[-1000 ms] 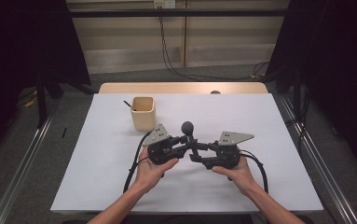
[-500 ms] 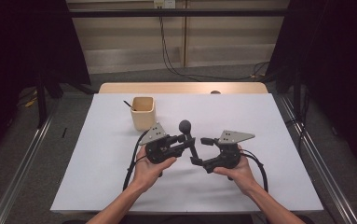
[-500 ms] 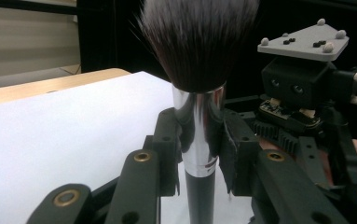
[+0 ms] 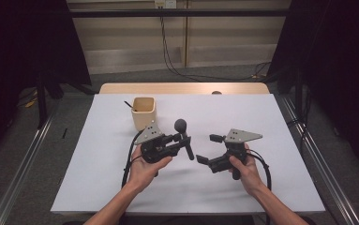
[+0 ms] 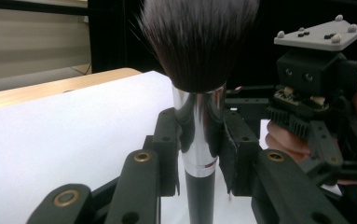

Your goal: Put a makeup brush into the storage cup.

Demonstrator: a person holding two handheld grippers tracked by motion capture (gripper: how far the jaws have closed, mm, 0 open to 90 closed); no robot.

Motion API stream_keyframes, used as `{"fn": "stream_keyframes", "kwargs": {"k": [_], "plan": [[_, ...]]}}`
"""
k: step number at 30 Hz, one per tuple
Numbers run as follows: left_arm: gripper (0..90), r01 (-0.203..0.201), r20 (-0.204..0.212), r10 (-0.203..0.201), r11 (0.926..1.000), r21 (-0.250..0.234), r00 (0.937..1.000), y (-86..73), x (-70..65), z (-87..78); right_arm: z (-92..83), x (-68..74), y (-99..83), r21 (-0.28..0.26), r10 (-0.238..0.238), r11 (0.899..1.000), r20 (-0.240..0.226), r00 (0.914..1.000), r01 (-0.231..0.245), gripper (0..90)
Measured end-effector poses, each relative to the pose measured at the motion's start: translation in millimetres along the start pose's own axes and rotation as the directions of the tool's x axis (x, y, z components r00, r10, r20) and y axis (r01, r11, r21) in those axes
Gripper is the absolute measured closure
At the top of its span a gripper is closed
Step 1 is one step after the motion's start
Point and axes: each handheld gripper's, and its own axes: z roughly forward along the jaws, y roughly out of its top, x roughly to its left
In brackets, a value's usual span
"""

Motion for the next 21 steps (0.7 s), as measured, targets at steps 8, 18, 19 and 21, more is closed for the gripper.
{"fn": "stream_keyframes", "kwargs": {"k": [8, 18, 19, 21], "plan": [[70.7, 0.001, -0.019, -0.001, 1.0, 0.005, 0.9998, 1.1, 5.9, -9.0, -10.6, -1.0, -0.9, -0.006, -0.03, 1.0, 0.055, 0.998, 0.031, 2.0], [70.7, 0.006, -0.048, -0.005, 0.9999, 0.015, 0.9988, 2.3, 14.5, -23.6, -23.8, -3.2, -9.7, -0.018, -0.039, 0.999, 0.139, 0.9895, 0.042, 2.5], [70.7, 0.007, -0.052, -0.006, 0.9999, 0.013, 0.9986, 2.4, 15.7, -25.1, -25.9, -3.3, -10.5, -0.025, -0.034, 0.999, 0.146, 0.9887, 0.038, 2.5], [70.7, 0.015, -0.056, -0.015, 0.9998, 0.01, 0.9983, 2.2, 17.4, -27.5, -30.0, -3.7, -12.0, -0.025, -0.039, 0.999, 0.161, 0.9861, 0.044, 2.5]]}}
